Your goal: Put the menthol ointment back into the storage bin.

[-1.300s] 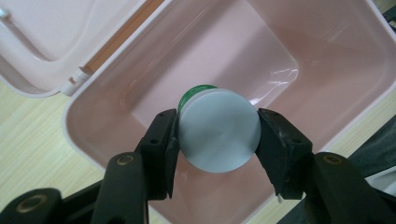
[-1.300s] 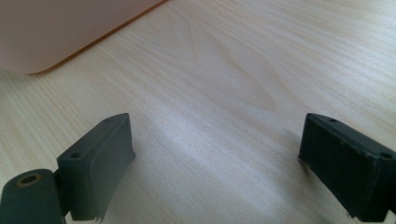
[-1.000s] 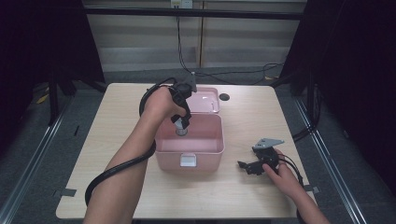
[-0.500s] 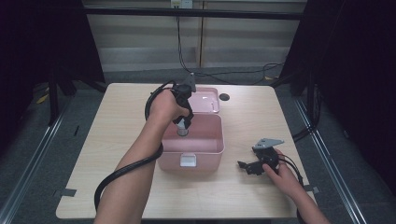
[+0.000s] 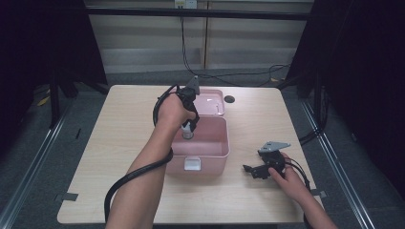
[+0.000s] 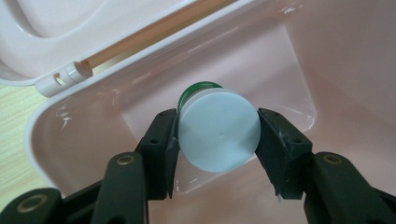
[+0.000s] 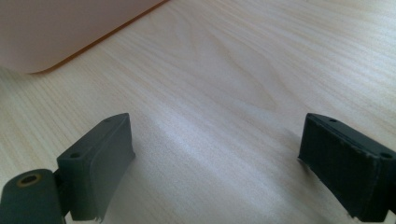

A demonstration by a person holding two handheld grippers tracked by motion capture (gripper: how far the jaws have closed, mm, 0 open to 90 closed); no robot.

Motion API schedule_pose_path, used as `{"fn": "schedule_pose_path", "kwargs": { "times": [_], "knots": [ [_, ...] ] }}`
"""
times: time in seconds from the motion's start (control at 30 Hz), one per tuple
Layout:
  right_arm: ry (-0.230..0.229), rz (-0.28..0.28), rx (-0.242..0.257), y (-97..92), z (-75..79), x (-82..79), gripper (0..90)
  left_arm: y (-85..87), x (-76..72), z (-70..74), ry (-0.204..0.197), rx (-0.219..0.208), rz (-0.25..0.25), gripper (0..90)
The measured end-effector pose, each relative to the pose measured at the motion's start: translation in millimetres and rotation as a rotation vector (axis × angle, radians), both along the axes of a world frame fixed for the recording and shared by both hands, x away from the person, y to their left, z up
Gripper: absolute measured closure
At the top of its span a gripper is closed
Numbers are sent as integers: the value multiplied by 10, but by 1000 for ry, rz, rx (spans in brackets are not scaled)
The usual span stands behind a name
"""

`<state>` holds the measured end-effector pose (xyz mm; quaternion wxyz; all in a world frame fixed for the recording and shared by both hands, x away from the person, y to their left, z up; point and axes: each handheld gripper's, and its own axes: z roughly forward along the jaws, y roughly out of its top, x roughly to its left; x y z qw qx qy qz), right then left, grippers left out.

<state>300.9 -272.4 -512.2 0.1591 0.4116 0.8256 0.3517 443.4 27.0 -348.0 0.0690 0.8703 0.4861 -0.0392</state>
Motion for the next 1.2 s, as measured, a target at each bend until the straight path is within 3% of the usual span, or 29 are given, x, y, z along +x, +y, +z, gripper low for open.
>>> {"fn": "schedule_pose_path", "kwargs": {
  "times": [0.2,0.63,1.2],
  "knots": [
    [0,0,0,0,0,0,92,26,29,-59,-8,6,45,501],
    [0,0,0,0,0,0,92,73,57,-189,-4,-3,91,502],
    [0,0,0,0,0,0,92,66,80,-319,-35,-13,108,502]
  ]
}}
